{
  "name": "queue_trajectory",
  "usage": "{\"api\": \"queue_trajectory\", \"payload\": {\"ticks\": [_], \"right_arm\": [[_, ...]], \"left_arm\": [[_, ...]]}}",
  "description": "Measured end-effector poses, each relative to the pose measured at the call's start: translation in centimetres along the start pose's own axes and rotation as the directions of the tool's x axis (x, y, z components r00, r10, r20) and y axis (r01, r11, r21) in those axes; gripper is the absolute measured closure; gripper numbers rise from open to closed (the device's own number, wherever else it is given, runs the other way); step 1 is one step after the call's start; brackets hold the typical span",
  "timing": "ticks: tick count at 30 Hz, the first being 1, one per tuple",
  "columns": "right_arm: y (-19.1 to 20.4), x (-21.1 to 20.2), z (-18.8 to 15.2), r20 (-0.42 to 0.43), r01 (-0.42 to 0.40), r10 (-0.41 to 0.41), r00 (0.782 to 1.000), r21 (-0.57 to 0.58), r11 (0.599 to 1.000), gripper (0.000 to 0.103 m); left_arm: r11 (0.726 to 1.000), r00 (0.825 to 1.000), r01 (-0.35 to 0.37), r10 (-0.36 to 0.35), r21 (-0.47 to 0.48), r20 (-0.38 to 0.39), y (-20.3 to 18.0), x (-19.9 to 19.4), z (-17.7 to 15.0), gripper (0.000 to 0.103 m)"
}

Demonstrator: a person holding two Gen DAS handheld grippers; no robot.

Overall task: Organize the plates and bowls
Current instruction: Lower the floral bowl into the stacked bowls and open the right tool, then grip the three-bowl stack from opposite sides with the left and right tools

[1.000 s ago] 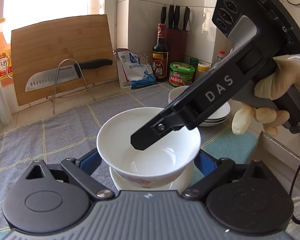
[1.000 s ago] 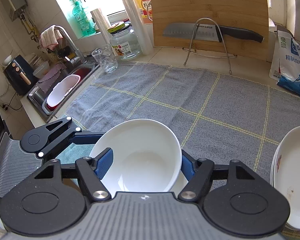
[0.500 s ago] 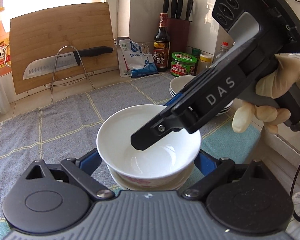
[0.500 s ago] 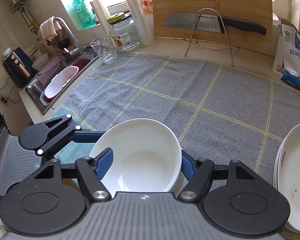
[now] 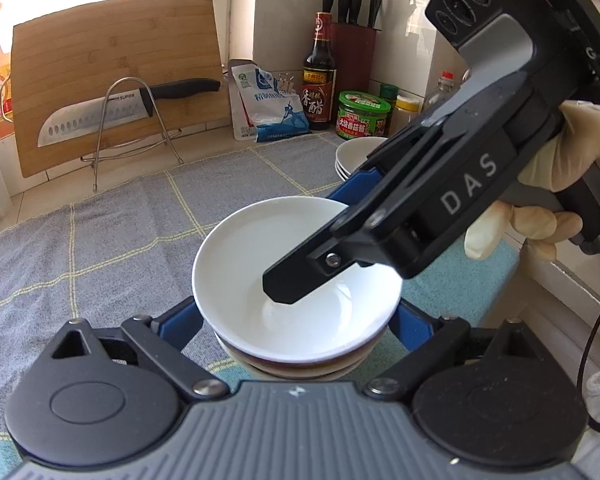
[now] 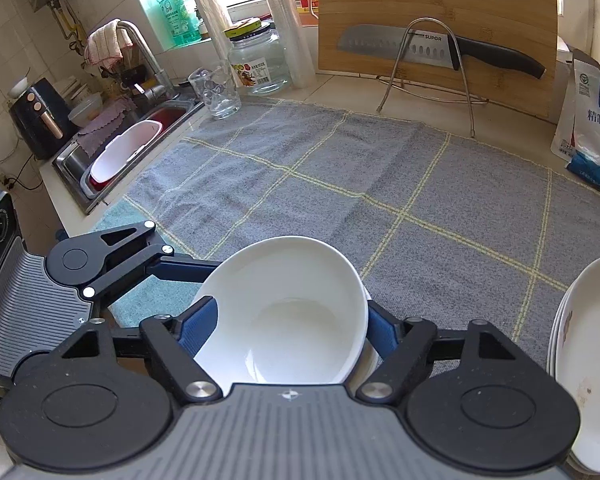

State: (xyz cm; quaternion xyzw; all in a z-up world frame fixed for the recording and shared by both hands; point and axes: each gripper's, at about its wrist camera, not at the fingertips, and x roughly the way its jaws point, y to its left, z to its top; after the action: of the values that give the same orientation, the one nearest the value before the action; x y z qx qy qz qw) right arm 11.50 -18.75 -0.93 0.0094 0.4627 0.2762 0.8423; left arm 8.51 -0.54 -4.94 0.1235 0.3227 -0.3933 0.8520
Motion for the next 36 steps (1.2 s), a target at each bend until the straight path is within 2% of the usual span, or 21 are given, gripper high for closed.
{"api": "queue_trajectory", "payload": {"ticks": [6, 9, 13, 17, 22, 26, 30, 33, 36], "right_arm": [[0.5, 0.1, -0.1, -0.002, 0.006, -0.006, 1.0, -0.034, 0.999, 0.011], [0.5, -0.3, -0.1, 0.015, 0.039, -0.038, 0.999, -0.039, 0.998, 0.005], [0.2, -1.7, -0.3, 0.066, 0.041, -0.039, 0.997, -0.024, 0.999, 0.005], [0.7, -2.8, -0.5, 0.108, -0.011, 0.015, 0.994, -0.036, 0.999, 0.005], [1.2, -2.4, -1.0, 0.093, -0.018, 0.025, 0.995, -0.067, 0.998, 0.003], [0.8, -2.6, -1.2, 0.094, -0.02, 0.025, 0.995, -0.046, 0.999, 0.004], [1.4, -4.1, -1.3, 0.15, 0.03, -0.016, 0.988, -0.095, 0.995, 0.004], [2.3, -5.6, -1.3, 0.209, 0.1, -0.062, 0.976, -0.177, 0.979, 0.0], [2.9, -5.9, -1.4, 0.176, 0.16, -0.119, 0.977, -0.242, 0.957, 0.0]], "left_arm": [[1.0, 1.0, 0.006, -0.006, 0.022, -0.001, 0.0, -0.3, -0.3, 0.004], [1.0, 1.0, 0.008, -0.008, 0.026, 0.009, 0.0, -0.6, -0.3, 0.004], [1.0, 1.0, 0.006, -0.007, 0.026, 0.012, -0.2, -0.7, -0.3, 0.004], [0.999, 1.0, 0.007, -0.007, 0.032, 0.01, -0.2, -0.8, -0.4, 0.004], [0.999, 1.0, 0.005, -0.006, 0.053, 0.013, -0.2, -1.0, -0.3, 0.004], [0.998, 1.0, -0.012, 0.01, 0.068, 0.029, -0.3, -1.4, -0.3, 0.003], [0.996, 0.998, -0.022, 0.018, 0.084, 0.055, 0.0, -2.1, -0.4, 0.003], [0.993, 0.996, -0.025, 0.016, 0.113, 0.085, 0.3, -2.5, -0.5, 0.001], [0.989, 0.997, -0.011, -0.001, 0.147, 0.078, 0.6, -2.6, -0.7, 0.001]]}}
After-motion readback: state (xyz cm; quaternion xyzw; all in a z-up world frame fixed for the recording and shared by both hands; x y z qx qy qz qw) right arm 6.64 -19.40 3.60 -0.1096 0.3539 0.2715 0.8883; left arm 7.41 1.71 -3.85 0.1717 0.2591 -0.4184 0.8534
